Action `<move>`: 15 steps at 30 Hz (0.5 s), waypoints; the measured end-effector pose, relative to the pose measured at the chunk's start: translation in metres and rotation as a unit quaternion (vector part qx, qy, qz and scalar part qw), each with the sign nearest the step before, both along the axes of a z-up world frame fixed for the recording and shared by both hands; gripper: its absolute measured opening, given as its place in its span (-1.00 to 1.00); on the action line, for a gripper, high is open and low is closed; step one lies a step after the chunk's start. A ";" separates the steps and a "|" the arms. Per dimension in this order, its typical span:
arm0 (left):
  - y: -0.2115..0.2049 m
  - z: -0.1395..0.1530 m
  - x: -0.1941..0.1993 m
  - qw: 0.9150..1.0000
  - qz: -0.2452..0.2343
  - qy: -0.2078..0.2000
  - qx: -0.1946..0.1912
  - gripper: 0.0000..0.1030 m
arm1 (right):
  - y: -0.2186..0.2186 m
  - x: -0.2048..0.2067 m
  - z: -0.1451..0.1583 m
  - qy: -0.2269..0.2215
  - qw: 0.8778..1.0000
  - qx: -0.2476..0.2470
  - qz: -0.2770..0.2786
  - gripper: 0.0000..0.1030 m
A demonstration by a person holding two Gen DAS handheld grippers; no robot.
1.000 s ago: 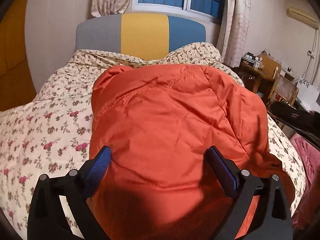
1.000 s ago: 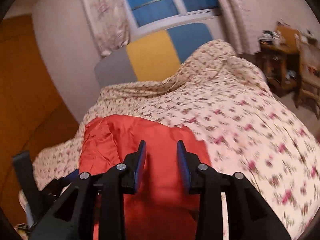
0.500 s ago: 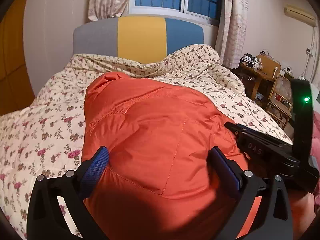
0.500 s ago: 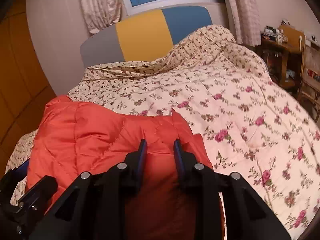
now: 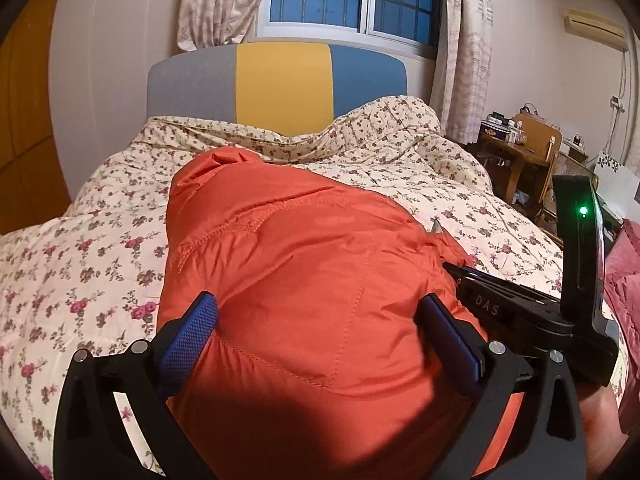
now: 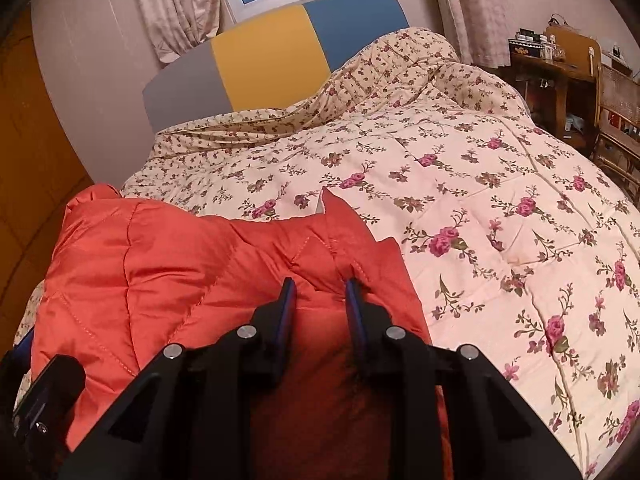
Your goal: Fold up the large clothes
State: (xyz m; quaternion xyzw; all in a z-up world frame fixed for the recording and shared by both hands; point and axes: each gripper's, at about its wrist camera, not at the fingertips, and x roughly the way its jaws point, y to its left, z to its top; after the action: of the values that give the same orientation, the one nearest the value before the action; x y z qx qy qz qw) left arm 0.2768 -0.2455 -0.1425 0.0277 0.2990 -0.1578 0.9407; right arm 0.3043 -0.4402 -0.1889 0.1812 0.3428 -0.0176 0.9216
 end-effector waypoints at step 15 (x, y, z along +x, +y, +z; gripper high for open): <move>0.006 0.021 0.081 0.992 0.108 0.057 0.024 0.94 | 0.000 -0.001 0.001 0.006 1.000 -0.005 -0.006 -0.54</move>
State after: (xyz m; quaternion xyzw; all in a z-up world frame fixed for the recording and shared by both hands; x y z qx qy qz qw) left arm 0.3582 -0.2396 -0.1216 0.0091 0.3571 -0.0489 0.9327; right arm 0.3032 -0.4400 -0.1880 0.1789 0.3467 -0.0257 0.9204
